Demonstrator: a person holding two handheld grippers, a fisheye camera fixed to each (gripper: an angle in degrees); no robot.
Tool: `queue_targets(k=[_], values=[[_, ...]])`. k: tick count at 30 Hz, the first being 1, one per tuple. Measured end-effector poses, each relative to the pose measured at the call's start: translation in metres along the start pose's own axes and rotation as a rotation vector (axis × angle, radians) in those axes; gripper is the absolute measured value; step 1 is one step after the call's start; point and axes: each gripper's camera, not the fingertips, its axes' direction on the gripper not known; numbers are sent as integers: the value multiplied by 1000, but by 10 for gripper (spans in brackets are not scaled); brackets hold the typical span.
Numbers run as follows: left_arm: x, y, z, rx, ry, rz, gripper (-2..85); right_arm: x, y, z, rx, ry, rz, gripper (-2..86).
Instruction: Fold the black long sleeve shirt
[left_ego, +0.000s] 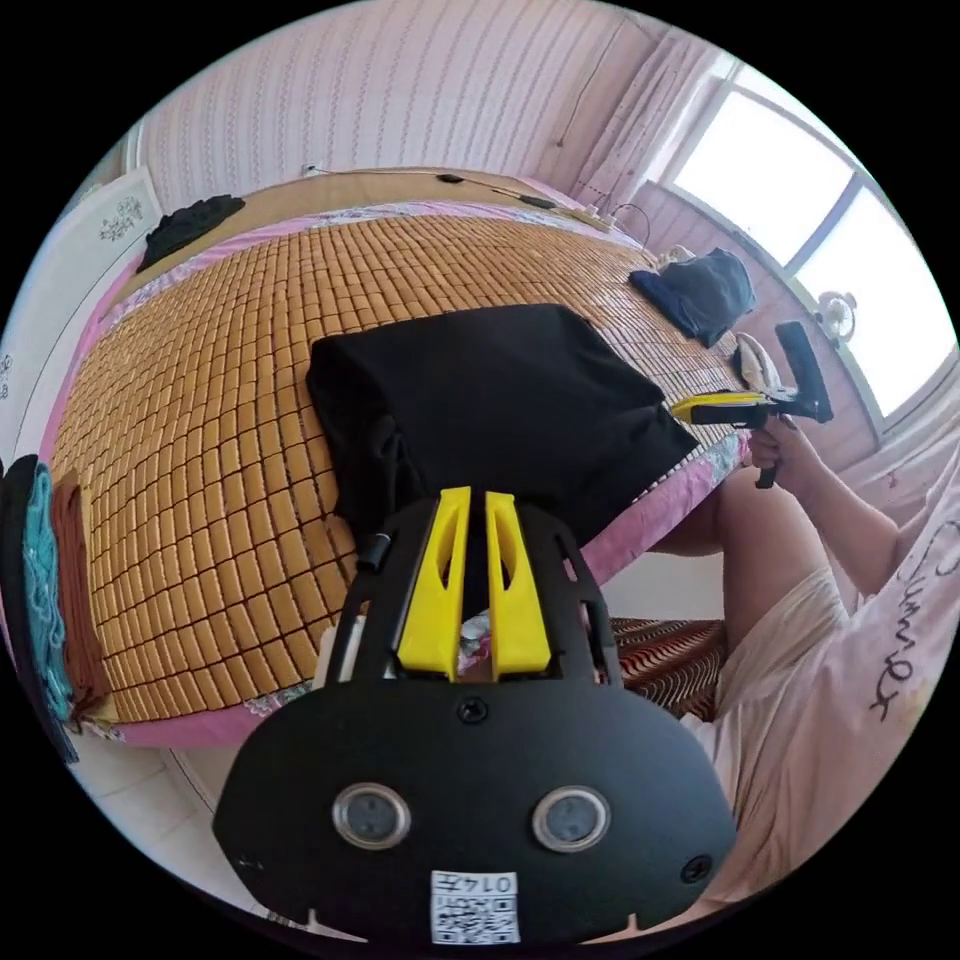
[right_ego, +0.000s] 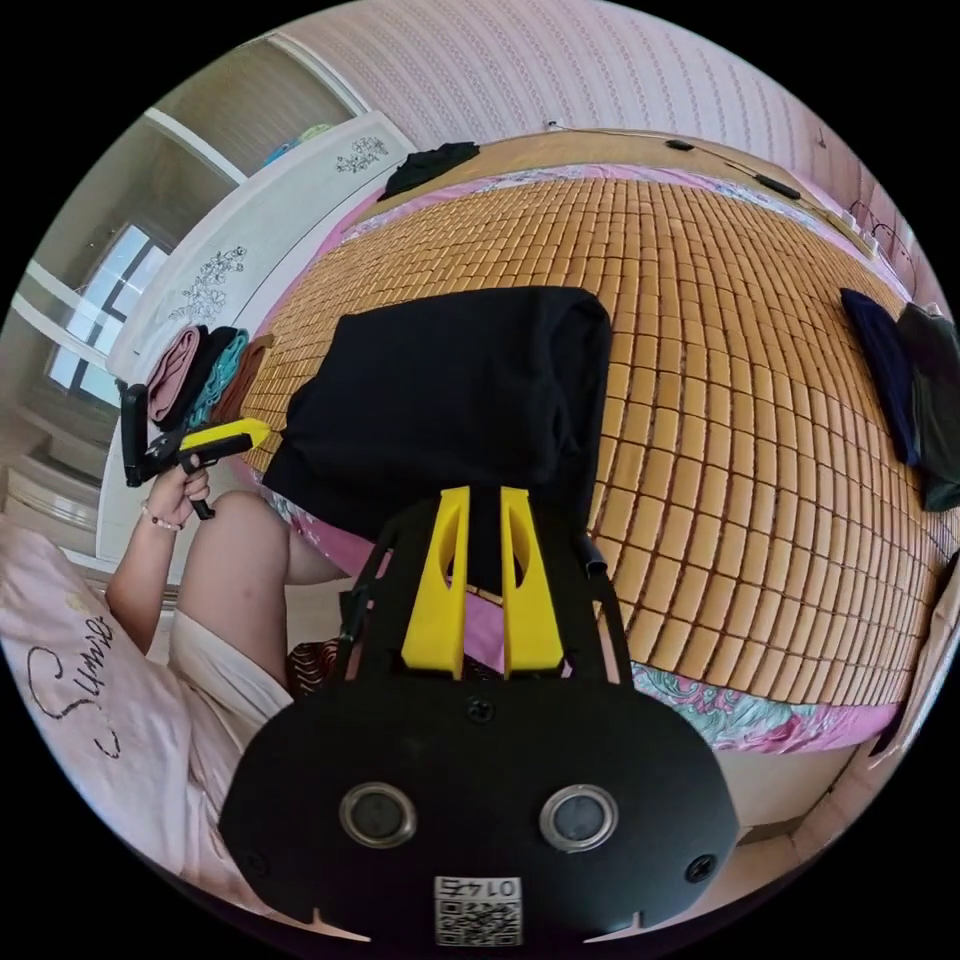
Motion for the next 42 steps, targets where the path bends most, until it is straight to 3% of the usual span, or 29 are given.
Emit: queue_targets(k=[3, 8, 16, 21, 25, 27, 31, 34, 36, 42], values=[[42, -5, 36, -46, 61, 128, 67, -25, -10, 55, -60, 0, -60, 83], [57, -13, 86, -121, -33, 153, 35, -34, -33, 102, -50, 33, -59, 31], [26, -3, 67, -244, 231, 116, 27, -11, -44, 137, -273, -271, -1, 8], [24, 8, 73, -310, 147, 119, 49, -12, -56, 185, -324, -208, 0, 5], [40, 7, 54, -145, 112, 201, 33, -45, -79, 204, -294, -16, -166, 0], [47, -1, 61, -56, 124, 216, 19, -78, -113, 226, -249, 178, -307, -4], [67, -18, 103, -15, 59, 240, -6, -124, -184, 280, -189, 249, -466, -9], [80, -5, 134, -77, 18, 333, -9, -150, -243, 343, -255, 338, -544, -9], [84, 9, 137, -10, -15, 390, -9, -158, -276, 402, -327, 429, -565, -9], [75, 8, 147, -44, 28, 426, -10, -174, -316, 475, -513, 401, -615, -8]])
